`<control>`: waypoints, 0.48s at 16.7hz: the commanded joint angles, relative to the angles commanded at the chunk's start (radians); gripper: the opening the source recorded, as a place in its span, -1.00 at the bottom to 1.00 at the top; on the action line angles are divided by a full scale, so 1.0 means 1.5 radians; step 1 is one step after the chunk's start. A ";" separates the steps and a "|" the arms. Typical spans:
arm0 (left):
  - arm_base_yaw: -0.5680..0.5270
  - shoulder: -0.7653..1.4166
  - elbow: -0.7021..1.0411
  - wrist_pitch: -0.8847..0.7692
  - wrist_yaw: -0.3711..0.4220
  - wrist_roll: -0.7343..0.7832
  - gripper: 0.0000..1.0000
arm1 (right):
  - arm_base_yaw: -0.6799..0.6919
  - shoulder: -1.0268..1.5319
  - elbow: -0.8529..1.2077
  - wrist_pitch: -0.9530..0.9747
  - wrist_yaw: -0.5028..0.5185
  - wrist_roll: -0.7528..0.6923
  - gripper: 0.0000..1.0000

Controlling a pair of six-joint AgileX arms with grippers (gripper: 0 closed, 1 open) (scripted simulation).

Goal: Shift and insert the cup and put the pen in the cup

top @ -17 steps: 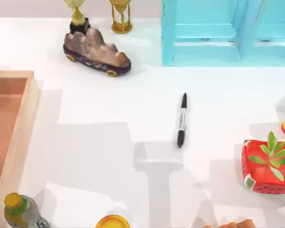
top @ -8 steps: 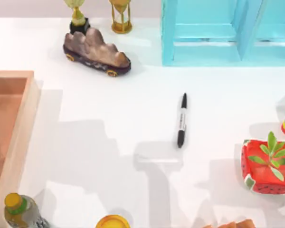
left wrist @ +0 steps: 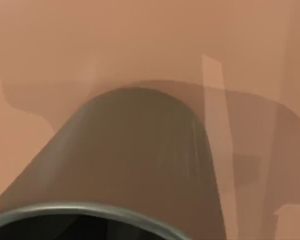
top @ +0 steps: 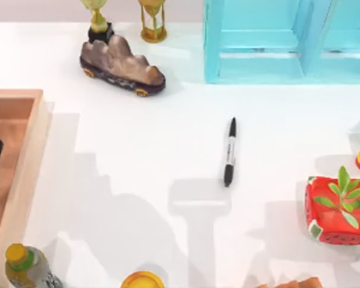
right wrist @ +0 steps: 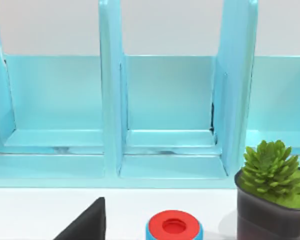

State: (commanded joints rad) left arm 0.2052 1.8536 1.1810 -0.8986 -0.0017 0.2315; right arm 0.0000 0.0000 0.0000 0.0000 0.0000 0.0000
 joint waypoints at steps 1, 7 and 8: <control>0.000 0.000 0.000 0.000 0.000 0.000 1.00 | 0.000 0.000 0.000 0.000 0.000 0.000 1.00; 0.000 0.000 0.000 0.000 0.000 0.000 0.25 | 0.000 0.000 0.000 0.000 0.000 0.000 1.00; 0.000 0.000 0.000 0.000 0.000 0.000 0.10 | 0.000 0.000 0.000 0.000 0.000 0.000 1.00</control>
State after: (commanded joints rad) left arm 0.2052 1.8536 1.1810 -0.8986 -0.0017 0.2315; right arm 0.0000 0.0000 0.0000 0.0000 0.0000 0.0000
